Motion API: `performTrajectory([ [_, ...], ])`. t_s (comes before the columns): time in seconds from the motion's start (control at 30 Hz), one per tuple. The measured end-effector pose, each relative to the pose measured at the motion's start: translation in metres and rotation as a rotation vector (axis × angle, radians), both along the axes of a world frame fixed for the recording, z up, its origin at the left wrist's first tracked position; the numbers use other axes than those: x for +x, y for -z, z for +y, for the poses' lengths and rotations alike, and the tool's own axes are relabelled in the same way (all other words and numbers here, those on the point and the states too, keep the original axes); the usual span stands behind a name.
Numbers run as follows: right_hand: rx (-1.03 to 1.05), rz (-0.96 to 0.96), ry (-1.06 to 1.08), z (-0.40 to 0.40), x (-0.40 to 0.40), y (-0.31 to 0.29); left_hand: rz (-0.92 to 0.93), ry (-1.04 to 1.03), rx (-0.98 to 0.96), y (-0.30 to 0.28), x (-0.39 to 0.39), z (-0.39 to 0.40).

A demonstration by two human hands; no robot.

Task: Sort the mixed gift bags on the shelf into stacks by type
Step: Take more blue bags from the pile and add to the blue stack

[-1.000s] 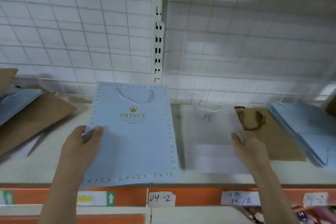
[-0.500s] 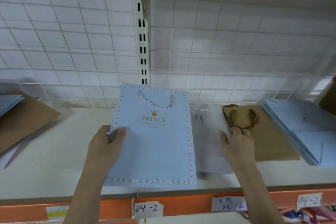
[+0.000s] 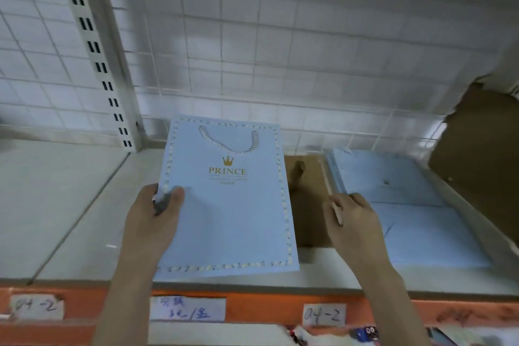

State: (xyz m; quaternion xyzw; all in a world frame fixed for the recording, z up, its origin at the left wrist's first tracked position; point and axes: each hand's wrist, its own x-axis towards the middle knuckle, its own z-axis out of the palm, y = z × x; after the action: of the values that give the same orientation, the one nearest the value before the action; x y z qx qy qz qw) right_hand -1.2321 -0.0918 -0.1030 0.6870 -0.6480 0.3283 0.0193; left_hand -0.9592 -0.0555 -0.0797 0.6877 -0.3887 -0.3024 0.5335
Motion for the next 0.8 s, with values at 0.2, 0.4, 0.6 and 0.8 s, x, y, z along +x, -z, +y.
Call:
performTrajectory([
  [0.2, 0.025, -0.041, -0.042, -0.004, -0.044, 0.006, 0.02, -0.037, -0.057, -0.004, -0.052, 0.004],
  [0.4, 0.002, -0.068, -0.017, -0.008, -0.065, 0.009, -0.01, 0.002, -0.044, -0.01, -0.068, -0.004],
  [0.6, -0.009, -0.147, 0.05, -0.006, -0.116, 0.004, -0.028, 0.167, -0.101, -0.02, -0.12, -0.022],
  [0.8, 0.083, -0.136, 0.246, -0.004, -0.201, -0.002, -0.051, 0.298, -0.071, -0.005, -0.2, -0.04],
])
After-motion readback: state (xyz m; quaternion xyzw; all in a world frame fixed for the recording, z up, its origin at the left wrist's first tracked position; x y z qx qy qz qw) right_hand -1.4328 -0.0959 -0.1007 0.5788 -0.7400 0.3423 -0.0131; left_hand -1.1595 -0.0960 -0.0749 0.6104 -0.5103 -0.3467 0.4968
